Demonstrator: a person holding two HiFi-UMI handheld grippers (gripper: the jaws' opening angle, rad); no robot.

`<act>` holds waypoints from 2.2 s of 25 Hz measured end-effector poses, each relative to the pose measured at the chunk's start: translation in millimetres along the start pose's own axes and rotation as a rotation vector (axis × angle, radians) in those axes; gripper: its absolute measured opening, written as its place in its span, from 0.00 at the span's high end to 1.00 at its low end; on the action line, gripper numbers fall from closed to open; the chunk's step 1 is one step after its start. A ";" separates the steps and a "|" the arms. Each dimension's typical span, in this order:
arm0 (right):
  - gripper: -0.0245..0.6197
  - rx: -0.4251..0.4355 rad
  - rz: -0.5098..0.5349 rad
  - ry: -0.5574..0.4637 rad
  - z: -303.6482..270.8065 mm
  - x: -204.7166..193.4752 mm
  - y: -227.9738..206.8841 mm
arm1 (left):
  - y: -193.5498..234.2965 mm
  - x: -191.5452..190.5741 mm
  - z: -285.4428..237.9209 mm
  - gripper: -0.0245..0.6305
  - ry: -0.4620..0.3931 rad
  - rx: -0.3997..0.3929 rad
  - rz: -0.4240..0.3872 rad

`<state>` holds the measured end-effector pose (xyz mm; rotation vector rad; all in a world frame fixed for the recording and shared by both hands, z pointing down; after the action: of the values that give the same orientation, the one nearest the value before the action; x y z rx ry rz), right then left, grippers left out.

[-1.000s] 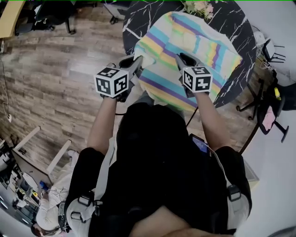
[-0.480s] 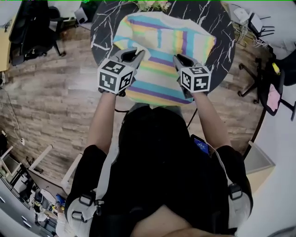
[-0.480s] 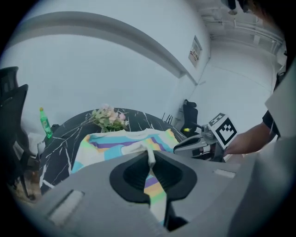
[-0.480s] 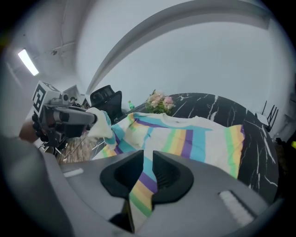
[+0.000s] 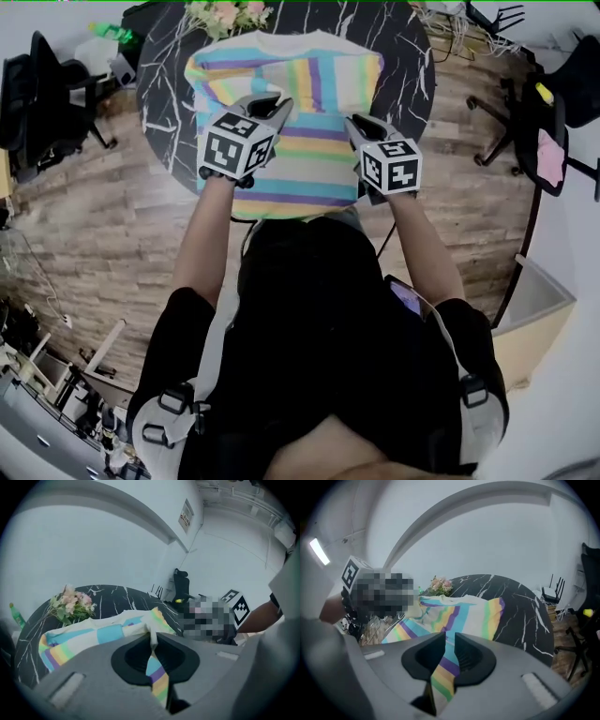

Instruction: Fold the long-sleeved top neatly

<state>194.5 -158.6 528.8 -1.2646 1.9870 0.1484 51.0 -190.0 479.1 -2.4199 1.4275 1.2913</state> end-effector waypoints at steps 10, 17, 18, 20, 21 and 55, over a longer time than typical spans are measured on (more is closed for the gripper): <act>0.85 -0.036 -0.077 0.001 24.9 -24.1 -48.4 | -20.9 -4.5 -77.0 0.92 0.170 0.006 -0.053; 0.85 -0.042 -0.089 0.010 39.3 -34.2 -67.2 | -25.9 -12.0 -107.7 0.89 0.232 0.040 -0.039; 0.85 -0.042 -0.086 0.012 40.8 -35.4 -69.5 | -27.9 -13.2 -112.6 0.85 0.239 0.038 -0.038; 0.85 -0.042 -0.085 0.015 43.8 -37.5 -73.8 | -34.3 -14.5 -122.4 0.79 0.239 0.029 -0.035; 0.85 -0.043 -0.087 0.015 45.3 -38.3 -76.0 | -38.2 -14.0 -127.0 0.74 0.235 0.023 -0.035; 0.85 -0.230 -0.067 -0.109 42.0 -61.4 64.6 | 58.3 -133.1 100.1 0.70 0.136 0.081 -0.034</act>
<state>177.8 -61.9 520.7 -1.4341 1.8721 0.4137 -85.3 -87.6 524.2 -2.5097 1.4332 1.0588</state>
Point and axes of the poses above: the fingertips, and each gripper's own axes: z backward along the fingers, y to its left, x out of its top, the point moved 2 cm from there along z, backward along the fingers, and after that the axes turned 3 degrees about z, right-handed, at the moved point
